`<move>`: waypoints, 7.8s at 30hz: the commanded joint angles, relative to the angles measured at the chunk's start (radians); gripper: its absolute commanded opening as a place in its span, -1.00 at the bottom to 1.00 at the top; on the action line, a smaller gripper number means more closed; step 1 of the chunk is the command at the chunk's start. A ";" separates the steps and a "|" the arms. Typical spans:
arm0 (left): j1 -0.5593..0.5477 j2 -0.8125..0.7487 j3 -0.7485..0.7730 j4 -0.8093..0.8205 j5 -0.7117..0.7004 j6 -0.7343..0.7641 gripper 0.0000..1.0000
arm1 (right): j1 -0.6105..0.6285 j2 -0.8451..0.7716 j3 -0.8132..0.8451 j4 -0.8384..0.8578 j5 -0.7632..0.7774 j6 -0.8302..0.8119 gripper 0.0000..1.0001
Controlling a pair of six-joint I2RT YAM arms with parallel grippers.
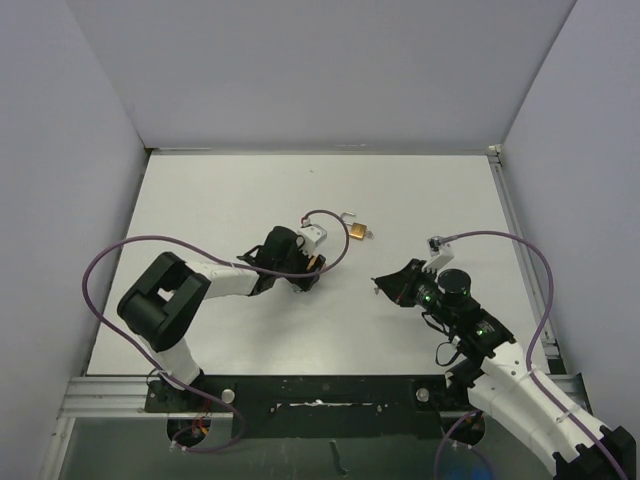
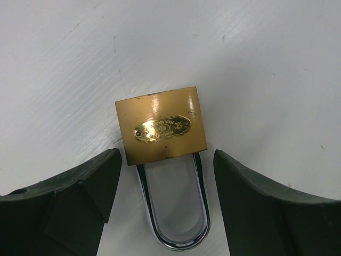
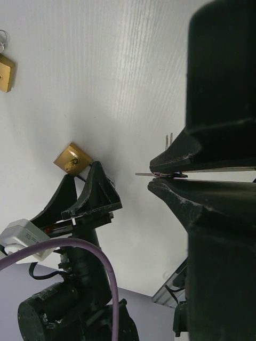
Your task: Unlock with the key
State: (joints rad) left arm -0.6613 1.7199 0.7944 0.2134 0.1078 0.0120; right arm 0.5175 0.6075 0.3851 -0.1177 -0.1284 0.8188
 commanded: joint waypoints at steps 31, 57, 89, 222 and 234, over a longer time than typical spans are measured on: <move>-0.054 0.062 0.049 0.040 -0.061 0.013 -1.00 | -0.006 0.011 0.006 0.053 -0.021 -0.024 -1.00; -0.061 -0.392 -0.340 0.582 0.601 0.309 -1.00 | -0.016 0.291 0.044 0.273 -0.375 -0.149 -1.00; -0.049 -0.338 -0.322 0.560 0.764 0.512 -1.00 | -0.027 0.313 0.055 0.302 -0.556 -0.142 -1.00; -0.187 -0.383 -0.288 0.612 0.412 0.248 -1.00 | -0.031 0.238 0.217 -0.096 -0.014 -0.203 0.02; -0.191 -0.368 -0.221 0.486 0.391 0.238 -1.00 | 0.106 0.332 0.296 -0.239 0.256 -0.259 0.04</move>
State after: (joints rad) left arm -0.8436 1.3766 0.5007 0.6437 0.5011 0.2638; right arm 0.5835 0.9161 0.6163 -0.3389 0.0093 0.5900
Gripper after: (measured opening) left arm 0.556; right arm 0.520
